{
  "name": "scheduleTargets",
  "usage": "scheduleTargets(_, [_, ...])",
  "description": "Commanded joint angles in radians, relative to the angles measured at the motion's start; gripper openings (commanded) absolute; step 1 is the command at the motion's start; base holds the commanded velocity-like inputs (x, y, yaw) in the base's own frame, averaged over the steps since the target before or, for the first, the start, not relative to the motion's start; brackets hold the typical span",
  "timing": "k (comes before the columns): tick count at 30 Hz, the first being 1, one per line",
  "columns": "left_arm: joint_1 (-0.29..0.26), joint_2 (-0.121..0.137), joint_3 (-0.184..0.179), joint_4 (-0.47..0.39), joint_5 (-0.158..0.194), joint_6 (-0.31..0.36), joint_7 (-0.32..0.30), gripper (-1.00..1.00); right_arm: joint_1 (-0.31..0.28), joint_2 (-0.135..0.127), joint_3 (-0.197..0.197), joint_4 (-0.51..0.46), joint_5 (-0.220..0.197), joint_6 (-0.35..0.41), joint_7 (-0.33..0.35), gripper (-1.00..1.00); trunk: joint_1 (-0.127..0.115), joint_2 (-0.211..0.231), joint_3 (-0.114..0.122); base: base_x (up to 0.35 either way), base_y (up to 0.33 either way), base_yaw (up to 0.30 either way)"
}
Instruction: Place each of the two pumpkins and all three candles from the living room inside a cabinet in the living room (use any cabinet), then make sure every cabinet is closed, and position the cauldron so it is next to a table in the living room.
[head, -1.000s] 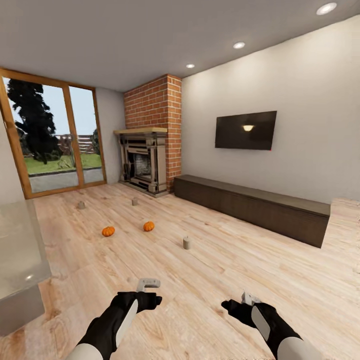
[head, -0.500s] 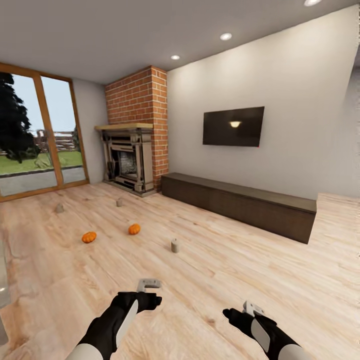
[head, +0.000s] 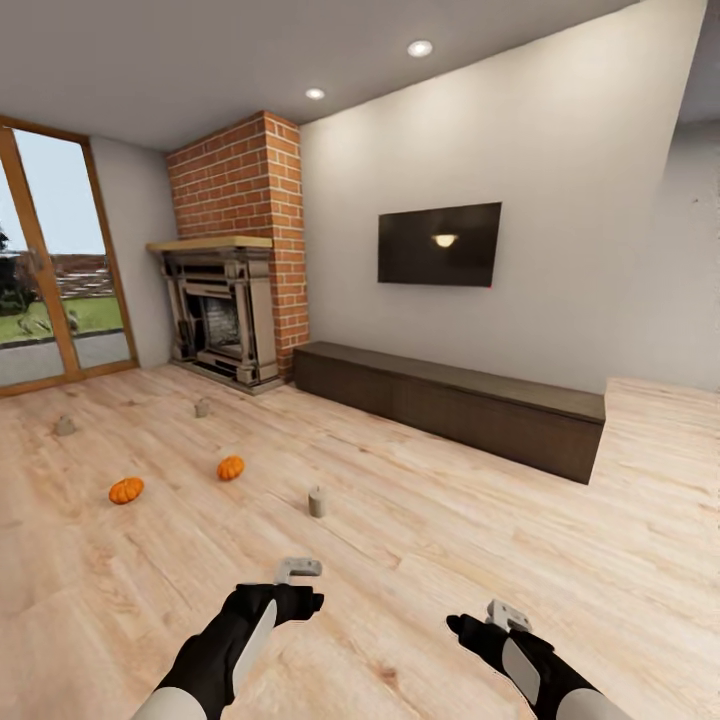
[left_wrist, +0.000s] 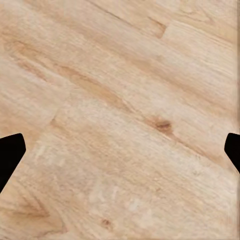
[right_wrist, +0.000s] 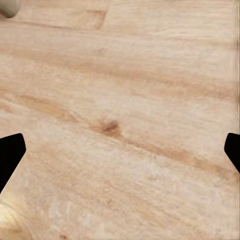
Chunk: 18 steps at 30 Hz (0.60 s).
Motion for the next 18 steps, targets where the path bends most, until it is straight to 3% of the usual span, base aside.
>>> scheduleTargets(1, [0.0, 0.0, -0.001, -0.001, 0.01, 0.005, 0.003, 1.0, 0.0, 0.001, -0.003, -0.001, -0.007, 0.004, 0.003, 1.0, 0.0, 0.0, -0.003, 0.292, -0.199, -0.076])
scheduleTargets(18, [0.0, 0.0, -0.001, 0.001, 0.01, 0.005, 0.003, 1.0, 0.0, 0.003, -0.001, -0.001, -0.008, -0.023, 0.006, 1.0, 0.0, 0.0, -0.03, 0.292, -0.199, -0.064])
